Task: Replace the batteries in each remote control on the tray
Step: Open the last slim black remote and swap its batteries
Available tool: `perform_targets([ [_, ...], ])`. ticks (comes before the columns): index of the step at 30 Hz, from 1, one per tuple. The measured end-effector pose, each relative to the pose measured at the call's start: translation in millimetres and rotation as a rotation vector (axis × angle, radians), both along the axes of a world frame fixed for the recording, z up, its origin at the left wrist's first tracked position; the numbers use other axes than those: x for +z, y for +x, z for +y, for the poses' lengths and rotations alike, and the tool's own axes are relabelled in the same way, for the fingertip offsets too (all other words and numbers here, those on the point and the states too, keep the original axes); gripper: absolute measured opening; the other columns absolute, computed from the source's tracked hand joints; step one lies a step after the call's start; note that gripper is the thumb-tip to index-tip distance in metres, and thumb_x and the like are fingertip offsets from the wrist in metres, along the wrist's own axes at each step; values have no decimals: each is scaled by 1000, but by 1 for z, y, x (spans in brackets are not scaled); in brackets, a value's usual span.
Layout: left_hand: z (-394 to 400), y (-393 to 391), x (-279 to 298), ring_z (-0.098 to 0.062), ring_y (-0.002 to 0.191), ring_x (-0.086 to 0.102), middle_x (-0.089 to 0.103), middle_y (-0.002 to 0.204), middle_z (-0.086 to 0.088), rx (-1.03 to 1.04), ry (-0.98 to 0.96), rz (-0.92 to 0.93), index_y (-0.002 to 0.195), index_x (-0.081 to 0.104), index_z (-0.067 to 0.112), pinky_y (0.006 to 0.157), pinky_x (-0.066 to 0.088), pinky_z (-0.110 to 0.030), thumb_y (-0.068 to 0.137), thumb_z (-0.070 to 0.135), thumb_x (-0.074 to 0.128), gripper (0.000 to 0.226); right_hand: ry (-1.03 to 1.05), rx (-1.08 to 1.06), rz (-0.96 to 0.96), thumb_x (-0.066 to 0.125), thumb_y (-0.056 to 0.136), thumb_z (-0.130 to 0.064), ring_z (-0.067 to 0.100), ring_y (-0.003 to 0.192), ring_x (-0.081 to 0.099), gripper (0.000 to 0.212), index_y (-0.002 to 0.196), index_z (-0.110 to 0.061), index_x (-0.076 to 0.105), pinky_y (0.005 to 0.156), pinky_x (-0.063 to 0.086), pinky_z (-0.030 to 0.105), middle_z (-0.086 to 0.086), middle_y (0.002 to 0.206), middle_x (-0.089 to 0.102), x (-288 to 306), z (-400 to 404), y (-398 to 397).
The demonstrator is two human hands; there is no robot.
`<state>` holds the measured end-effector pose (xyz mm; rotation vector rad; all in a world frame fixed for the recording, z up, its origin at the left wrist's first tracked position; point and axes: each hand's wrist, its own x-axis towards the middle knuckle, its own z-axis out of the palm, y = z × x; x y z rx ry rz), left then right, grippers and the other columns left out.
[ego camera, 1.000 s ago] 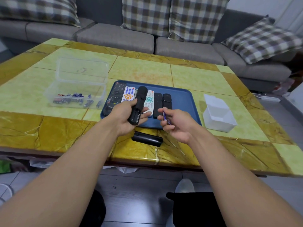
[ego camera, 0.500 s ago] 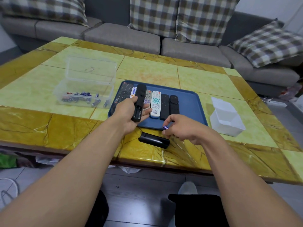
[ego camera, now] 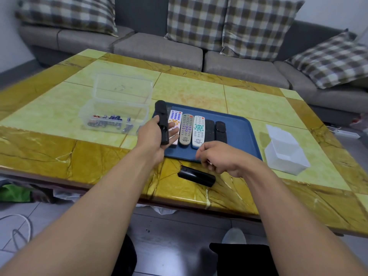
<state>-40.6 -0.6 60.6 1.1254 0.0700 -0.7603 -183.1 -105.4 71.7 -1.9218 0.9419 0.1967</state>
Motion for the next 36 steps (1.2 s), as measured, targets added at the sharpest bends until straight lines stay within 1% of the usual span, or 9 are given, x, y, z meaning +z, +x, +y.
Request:
perform_targets([
  [4,9,12,7,-30,89,74,76,96,-14,137,-47,-32,107,66,6,56,57,-29,107,33,42,36,3,45,-31,49,92,-9,16,57,43,11,85,-14,56,44,27,24,9,77,55,5,9,23],
  [7,23,31,12,-23,75,70,73,87,-9,307,-119,-23,92,61,11,71,60,-33,106,29,43,30,24,119,-81,51,95,-1,17,62,51,17,85,-11,62,49,37,24,10,81,61,17,17,55],
  [12,45,67,7,-19,67,68,70,89,-8,569,-124,20,95,61,12,65,59,-28,105,28,43,26,-63,205,-176,54,97,4,17,68,64,20,110,-5,66,54,51,21,13,94,63,48,23,139],
  [16,54,83,8,-20,65,66,70,89,-10,661,-173,63,101,64,4,64,58,-30,104,28,44,32,-212,224,-245,63,93,3,21,61,66,15,105,-4,68,61,60,27,7,83,58,46,31,213],
  [19,59,89,9,-19,64,67,71,87,-9,703,-188,54,94,64,6,62,56,-28,104,28,43,32,-436,384,-128,74,87,-3,17,72,70,23,109,-4,71,81,60,36,-2,78,63,31,41,249],
  [24,67,95,14,-20,65,67,70,81,-7,724,-198,61,82,61,11,61,57,-27,105,25,42,32,-705,488,93,64,89,-7,25,99,68,25,113,-7,70,87,57,35,9,111,70,-7,45,273],
  [27,67,93,16,-20,65,67,71,82,-7,713,-195,58,83,61,11,63,58,-27,105,25,43,32,-835,503,162,55,93,-9,26,88,61,12,88,-11,66,69,53,28,4,93,63,-11,49,275],
  [29,65,92,17,-19,65,66,71,81,-7,697,-192,44,83,62,11,65,58,-30,105,25,43,32,-891,533,188,56,93,-10,23,69,48,28,68,-14,46,55,39,26,3,72,45,-8,52,273],
  [36,63,88,14,-19,66,69,74,85,-7,646,-163,42,101,65,7,65,61,-30,104,26,43,30,-883,482,191,50,97,-10,15,56,37,34,64,-10,43,53,35,24,2,68,40,4,62,264],
])
